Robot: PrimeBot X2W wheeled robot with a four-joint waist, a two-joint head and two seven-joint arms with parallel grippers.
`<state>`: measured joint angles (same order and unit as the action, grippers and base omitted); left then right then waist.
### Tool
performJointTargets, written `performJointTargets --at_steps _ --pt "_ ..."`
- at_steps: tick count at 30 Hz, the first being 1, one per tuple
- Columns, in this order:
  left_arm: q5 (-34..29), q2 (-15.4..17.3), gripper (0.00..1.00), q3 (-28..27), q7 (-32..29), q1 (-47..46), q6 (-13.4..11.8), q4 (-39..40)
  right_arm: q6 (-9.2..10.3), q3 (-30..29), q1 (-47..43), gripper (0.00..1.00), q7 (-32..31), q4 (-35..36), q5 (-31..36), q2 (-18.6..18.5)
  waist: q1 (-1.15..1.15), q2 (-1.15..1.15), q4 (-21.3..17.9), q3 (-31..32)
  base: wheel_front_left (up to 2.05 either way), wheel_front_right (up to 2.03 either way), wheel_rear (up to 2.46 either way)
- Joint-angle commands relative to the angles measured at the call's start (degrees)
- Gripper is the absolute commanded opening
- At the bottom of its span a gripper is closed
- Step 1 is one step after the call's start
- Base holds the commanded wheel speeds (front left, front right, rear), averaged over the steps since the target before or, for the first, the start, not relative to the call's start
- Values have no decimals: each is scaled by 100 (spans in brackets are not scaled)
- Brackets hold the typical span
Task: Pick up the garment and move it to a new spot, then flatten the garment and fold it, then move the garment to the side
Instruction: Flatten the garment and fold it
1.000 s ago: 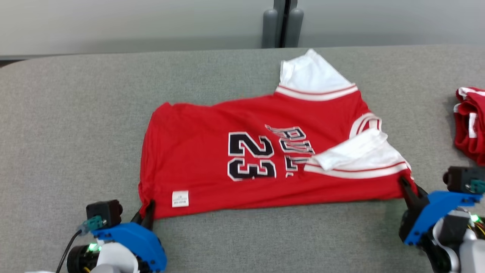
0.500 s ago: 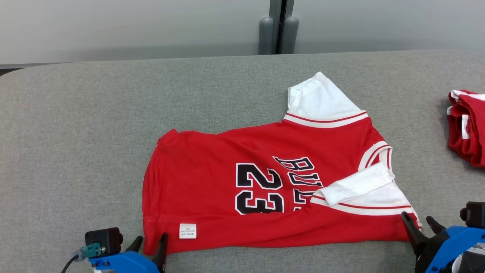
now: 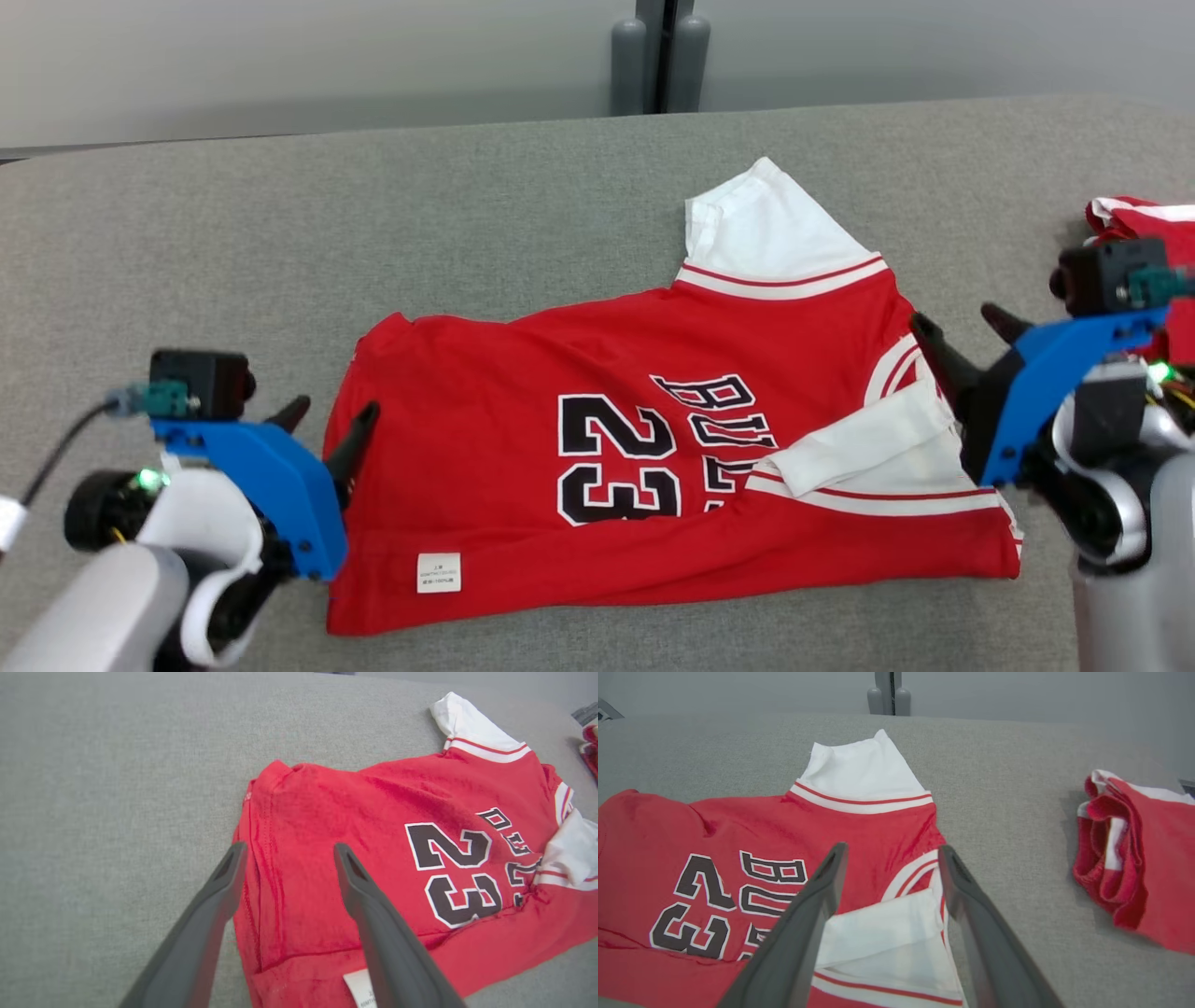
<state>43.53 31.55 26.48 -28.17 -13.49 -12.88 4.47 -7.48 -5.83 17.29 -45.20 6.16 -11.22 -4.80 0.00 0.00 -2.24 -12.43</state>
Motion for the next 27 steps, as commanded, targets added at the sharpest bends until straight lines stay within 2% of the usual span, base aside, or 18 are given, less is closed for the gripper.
performJointTargets --at_steps 1,7,10,14,22,27 --pt "59 122 100 -52 -195 -301 90 -29 -4 113 291 100 -128 -97 -36 -67 0 0 -36 -55 0 0 0" --pt "624 407 100 -123 -1329 -1477 660 -437 -4 617 1673 100 -443 -984 -337 -237 0 0 -226 -451 0 0 0" --pt "502 575 100 24 -1789 -2031 864 -714 -4 748 2243 100 -363 -1532 -287 -349 0 0 -275 -646 0 0 0" --pt "319 632 100 291 -2149 -2502 1075 -1124 -4 844 2734 100 -132 -2175 -232 -351 0 0 -331 -798 0 0 0" --pt "431 443 100 337 -2168 -2811 1260 -1574 -4 935 3232 100 382 -3034 -265 -151 0 0 -424 -1005 0 0 0" --pt "343 388 100 405 -2118 -2818 1226 -1692 -4 1011 3368 100 608 -3341 -293 -158 0 0 -429 -1035 0 0 0"
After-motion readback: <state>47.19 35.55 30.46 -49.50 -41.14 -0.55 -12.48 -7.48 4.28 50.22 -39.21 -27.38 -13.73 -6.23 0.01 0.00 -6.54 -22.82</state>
